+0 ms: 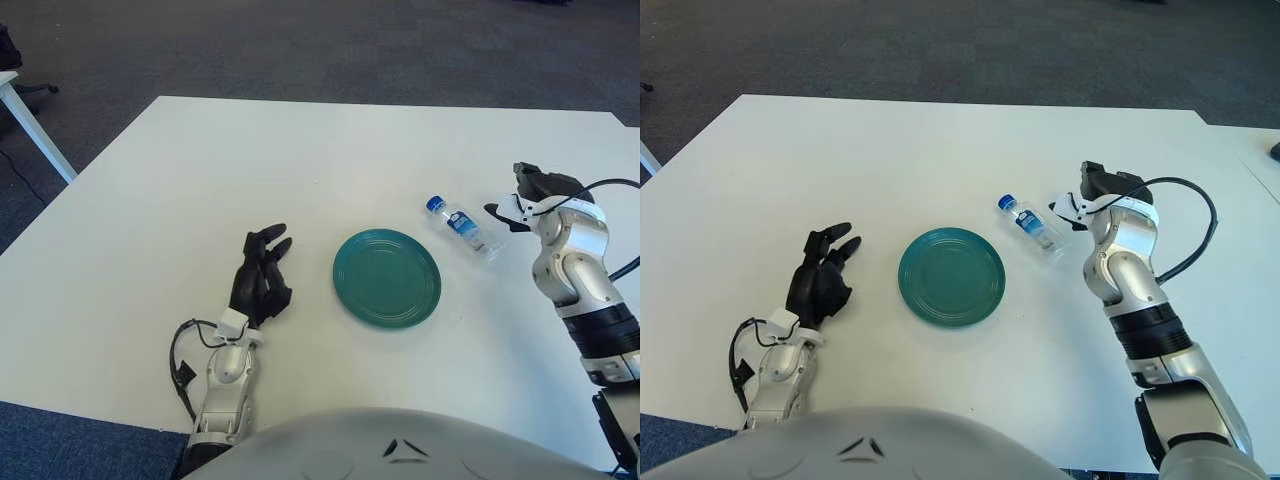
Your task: Put the bottle into the plate.
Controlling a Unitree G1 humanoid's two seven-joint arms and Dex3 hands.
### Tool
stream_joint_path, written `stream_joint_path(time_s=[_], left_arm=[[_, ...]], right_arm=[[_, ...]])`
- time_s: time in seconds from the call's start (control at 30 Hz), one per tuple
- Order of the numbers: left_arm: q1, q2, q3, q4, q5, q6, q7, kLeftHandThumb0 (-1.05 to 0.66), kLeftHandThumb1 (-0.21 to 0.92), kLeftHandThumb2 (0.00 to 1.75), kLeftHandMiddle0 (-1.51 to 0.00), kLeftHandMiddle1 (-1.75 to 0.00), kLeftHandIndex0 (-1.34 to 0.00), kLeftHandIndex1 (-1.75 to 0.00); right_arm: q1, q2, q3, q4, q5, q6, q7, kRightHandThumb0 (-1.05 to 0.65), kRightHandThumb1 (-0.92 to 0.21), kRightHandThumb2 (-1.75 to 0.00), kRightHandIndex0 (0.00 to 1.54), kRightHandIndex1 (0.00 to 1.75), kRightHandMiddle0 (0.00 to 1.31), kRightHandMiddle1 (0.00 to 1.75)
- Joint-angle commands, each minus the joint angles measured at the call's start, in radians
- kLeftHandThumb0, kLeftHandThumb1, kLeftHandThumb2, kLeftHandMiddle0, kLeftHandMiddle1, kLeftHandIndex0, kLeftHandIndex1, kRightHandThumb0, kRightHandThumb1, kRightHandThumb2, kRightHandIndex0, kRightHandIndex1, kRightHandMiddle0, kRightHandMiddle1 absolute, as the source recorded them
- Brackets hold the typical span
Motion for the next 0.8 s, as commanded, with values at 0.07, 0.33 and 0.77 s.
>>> stream_joint_path(time_s=[0.07, 0.33, 0.77], left_arm=[[0.007, -0.013, -0.009, 0.041, 0.005, 0.057, 0.012, -0.80, 0.92, 1.06, -0.40, -0.42, -0.01, -1.10], [0.004, -0.029, -0.015, 0.051, 0.010, 0.059, 0.021, -0.80, 0.92, 1.05, -0.41, -0.43, 0.00, -1.10], [-0.021, -0.034, -0.017, 0.134, -0.017, -0.047, -0.009, -0.80, 0.92, 1.05, -0.42, -0.45, -0.04, -1.13]], right_arm=[[0.009, 0.022, 0.005, 0.003, -0.015, 0.036, -0.025, -1.05, -0.92, -0.82, 0.10, 0.01, 0.00, 0.21], [0.030, 0.047, 0.033, -0.025, -0.029, 0.072, -0.039, -1.05, -0.92, -0.81, 0.08, 0.00, 0.00, 0.16], [0.123, 0.106, 0.089, -0.086, -0.031, 0.047, -0.068, -1.05, -0.92, -0.78, 0.00, 0.00, 0.00, 0.06]])
